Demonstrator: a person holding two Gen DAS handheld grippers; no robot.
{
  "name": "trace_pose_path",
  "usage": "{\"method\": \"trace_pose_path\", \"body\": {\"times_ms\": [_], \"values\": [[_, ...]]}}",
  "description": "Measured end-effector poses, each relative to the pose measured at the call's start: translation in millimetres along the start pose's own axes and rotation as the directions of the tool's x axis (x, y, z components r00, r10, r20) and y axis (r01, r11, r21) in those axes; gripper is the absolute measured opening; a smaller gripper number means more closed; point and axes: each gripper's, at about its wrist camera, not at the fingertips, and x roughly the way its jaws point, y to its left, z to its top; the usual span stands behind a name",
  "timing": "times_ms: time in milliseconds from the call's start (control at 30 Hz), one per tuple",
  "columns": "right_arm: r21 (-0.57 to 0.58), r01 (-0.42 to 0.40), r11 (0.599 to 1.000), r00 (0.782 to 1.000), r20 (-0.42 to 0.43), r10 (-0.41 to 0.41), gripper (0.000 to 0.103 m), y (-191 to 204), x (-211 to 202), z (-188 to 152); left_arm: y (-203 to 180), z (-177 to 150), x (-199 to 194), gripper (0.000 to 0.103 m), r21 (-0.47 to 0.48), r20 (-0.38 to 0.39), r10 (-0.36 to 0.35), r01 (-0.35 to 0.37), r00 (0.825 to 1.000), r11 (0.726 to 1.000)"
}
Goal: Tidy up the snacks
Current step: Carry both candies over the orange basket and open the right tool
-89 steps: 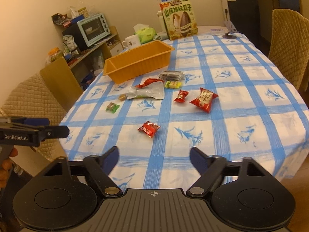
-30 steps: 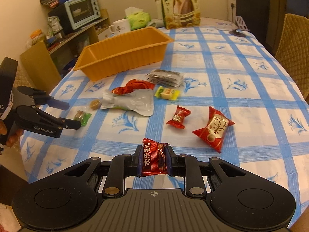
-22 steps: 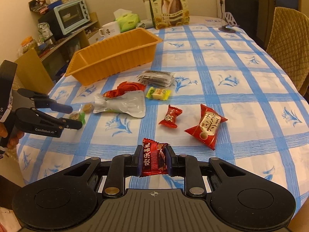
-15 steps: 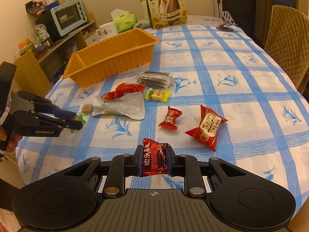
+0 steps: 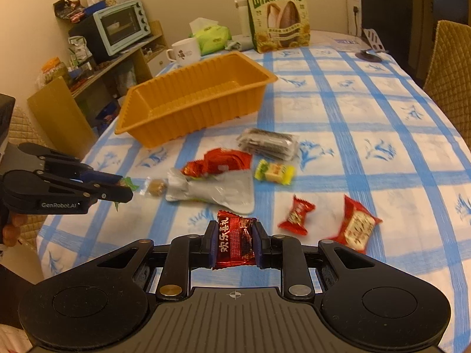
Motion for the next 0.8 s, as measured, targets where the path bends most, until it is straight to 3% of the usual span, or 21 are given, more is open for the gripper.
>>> {"method": "trace_pose_path", "body": {"times_ms": [300,600,800], "values": [[-0.063,-0.059,0.996,0.997,0.054,0.063,0.024,21,32,69,30,50,-13,0.019,-0.123,0.087,0.087,-0.076,0.992,0.99],[-0.092,-0.097,0.991,0.99,0.093,0.106,0.024,36,88,142,71,90,9,0.019,-0.238,0.088,0.178,-0.153,0.98,0.959],[-0.09,-0.086,0.992,0.993,0.071,0.093,0.024,33,129,166,89,103,29,0.019,-0.272,0.073,0.197,-0.171,0.978,0.947]]}}
